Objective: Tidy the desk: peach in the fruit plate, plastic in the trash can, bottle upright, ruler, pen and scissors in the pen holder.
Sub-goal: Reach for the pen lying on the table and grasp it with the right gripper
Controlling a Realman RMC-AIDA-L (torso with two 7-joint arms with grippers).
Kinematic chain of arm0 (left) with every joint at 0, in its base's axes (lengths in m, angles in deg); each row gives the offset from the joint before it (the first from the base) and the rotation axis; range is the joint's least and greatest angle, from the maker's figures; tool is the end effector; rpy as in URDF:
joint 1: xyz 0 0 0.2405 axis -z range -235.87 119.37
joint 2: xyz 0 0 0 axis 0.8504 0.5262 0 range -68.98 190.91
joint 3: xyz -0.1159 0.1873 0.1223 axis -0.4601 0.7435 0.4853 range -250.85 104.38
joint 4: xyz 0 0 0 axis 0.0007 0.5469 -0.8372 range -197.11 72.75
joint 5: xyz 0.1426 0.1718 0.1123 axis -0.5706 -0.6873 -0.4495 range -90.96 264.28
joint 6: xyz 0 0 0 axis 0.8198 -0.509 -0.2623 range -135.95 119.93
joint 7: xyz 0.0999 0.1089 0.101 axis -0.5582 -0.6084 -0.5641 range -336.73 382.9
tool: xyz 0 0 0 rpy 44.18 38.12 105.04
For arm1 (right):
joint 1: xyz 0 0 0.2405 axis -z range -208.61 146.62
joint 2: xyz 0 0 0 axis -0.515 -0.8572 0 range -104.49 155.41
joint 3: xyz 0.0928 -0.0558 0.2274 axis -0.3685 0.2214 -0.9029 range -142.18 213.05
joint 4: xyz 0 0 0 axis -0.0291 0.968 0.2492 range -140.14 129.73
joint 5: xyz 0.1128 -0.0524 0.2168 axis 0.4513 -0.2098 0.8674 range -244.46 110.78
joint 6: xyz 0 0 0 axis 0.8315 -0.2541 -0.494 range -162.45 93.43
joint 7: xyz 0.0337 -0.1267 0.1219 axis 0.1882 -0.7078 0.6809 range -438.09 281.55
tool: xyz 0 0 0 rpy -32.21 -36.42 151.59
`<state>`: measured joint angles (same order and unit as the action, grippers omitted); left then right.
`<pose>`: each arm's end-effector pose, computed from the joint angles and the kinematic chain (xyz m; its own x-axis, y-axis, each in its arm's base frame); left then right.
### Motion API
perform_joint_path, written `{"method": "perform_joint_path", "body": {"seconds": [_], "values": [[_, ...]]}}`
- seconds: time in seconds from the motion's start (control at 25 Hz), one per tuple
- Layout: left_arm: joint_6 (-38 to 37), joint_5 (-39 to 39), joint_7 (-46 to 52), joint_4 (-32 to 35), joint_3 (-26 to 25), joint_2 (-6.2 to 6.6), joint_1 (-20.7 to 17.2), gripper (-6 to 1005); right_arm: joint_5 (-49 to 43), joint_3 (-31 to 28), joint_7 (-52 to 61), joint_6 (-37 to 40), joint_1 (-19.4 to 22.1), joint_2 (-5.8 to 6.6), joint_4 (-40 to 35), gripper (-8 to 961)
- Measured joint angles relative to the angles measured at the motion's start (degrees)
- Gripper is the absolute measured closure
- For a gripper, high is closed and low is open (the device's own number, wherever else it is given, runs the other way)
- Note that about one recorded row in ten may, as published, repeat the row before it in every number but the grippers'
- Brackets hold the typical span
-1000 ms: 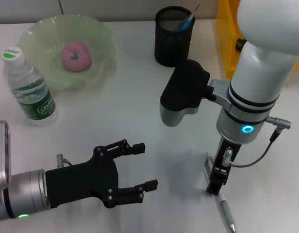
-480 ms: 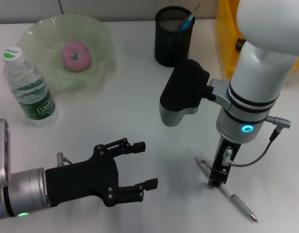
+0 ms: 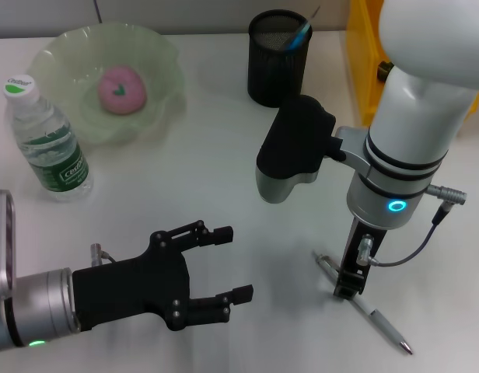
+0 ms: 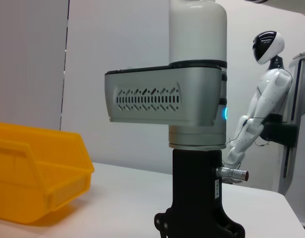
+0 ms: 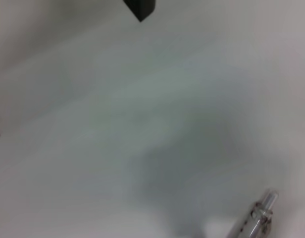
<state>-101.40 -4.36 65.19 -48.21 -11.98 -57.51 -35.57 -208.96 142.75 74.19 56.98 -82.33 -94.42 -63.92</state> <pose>-0.2844 0.2639 -0.1053 0.7560 0.1164 0.6441 0.2399 -0.9649 -0.1071 0.1496 0.3427 -0.1347 0.6487 -0.3771 0.6611 -0.3414 -0.9205 -0.1900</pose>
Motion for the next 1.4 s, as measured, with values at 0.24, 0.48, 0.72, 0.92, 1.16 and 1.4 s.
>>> {"method": "perform_joint_path", "body": {"seconds": [0.24,0.48,0.72,0.92,1.16,1.4], "values": [[-0.1,0.1,0.0,0.0,0.0,0.00,0.0,187,0.0,0.1,-0.2,-0.4,0.0,0.00,0.1,646],[-0.2,0.1,0.0,0.0,-0.1,0.00,0.0,187,-0.1,1.2,-0.2,-0.8,-0.4,0.00,0.7,674],[-0.2,0.1,0.0,0.1,-0.1,0.00,0.0,187,-0.1,1.2,-0.2,-0.8,-0.6,0.06,0.7,775],[-0.2,0.1,0.0,0.1,-0.1,0.00,0.3,187,-0.1,1.2,-0.3,-0.8,-0.6,0.09,0.7,776],[-0.2,0.1,0.0,0.1,-0.1,0.00,0.6,187,-0.1,1.3,-0.4,-0.8,-0.6,0.09,0.7,778],[-0.2,0.1,0.1,0.1,-0.1,0.00,0.6,187,-0.1,1.5,-0.4,-0.8,-0.6,0.10,0.9,780]]}}
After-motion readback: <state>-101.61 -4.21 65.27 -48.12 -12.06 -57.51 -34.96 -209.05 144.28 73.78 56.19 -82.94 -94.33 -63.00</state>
